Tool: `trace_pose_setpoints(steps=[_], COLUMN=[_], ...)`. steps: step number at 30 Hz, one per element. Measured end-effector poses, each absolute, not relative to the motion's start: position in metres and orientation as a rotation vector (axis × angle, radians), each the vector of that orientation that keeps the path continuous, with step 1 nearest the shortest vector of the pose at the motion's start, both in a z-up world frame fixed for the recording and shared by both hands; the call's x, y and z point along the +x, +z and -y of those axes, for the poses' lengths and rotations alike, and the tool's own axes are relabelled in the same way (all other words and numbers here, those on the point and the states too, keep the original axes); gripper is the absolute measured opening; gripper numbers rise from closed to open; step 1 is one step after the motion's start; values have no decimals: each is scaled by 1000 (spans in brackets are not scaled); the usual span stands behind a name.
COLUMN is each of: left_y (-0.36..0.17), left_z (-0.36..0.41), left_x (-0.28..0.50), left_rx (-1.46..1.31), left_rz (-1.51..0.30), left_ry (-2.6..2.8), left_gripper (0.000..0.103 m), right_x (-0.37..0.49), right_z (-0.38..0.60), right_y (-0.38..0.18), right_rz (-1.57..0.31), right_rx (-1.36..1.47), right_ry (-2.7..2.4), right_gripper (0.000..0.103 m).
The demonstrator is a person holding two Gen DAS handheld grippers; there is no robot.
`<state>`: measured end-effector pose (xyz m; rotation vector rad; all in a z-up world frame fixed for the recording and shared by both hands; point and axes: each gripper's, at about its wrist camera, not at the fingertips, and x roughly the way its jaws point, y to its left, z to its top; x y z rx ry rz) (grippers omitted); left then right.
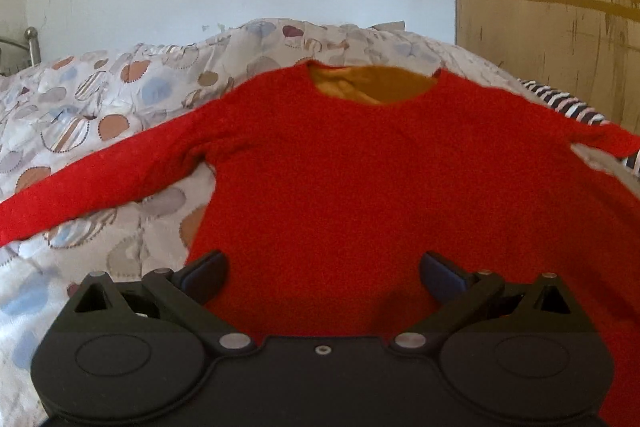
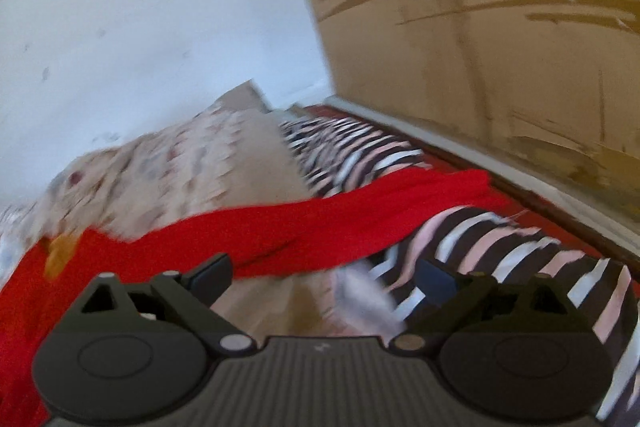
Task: Fold small clothes
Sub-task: 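Reach the right tool to the sweater's sleeve cuff and grasp it, then lift the sleeve with the right tool and fold it across the sweater body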
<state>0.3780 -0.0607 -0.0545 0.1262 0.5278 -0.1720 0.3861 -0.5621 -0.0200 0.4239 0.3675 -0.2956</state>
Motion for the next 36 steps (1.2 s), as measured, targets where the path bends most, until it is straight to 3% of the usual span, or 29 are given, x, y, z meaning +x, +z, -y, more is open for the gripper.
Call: trace_pose_setpoints(steps=[4, 14, 16, 18, 19, 23, 27, 36], left_y=[-61, -68, -68, -68, -69, -69, -68, -21], left_z=[61, 62, 60, 59, 59, 60, 58, 42], left_x=[378, 378, 378, 378, 377, 377, 376, 389], left_rx=[125, 118, 105, 97, 95, 102, 87, -8], left_rz=[-511, -505, -506, -505, -503, -498, -504, -674], left_ry=[-163, -150, -155, -158, -159, -155, -163, -78], left_gripper=[103, 103, 103, 103, 103, 103, 103, 102], right_x=[409, 457, 455, 449, 445, 438, 427, 420], right_z=[606, 686, 695, 705, 708, 701, 679, 589], right_y=[-28, -72, -81, -86, -85, -53, 12, 124], right_rz=[-352, -391, -349, -307, -288, -221, -122, -58], right_rx=[500, 855, 936, 1024, 1050, 993, 855, 632], right_ry=[-396, -508, -524, -526, -529, -492, -395, -122], right_gripper=[87, 77, 57, 21, 10, 7, 7, 7])
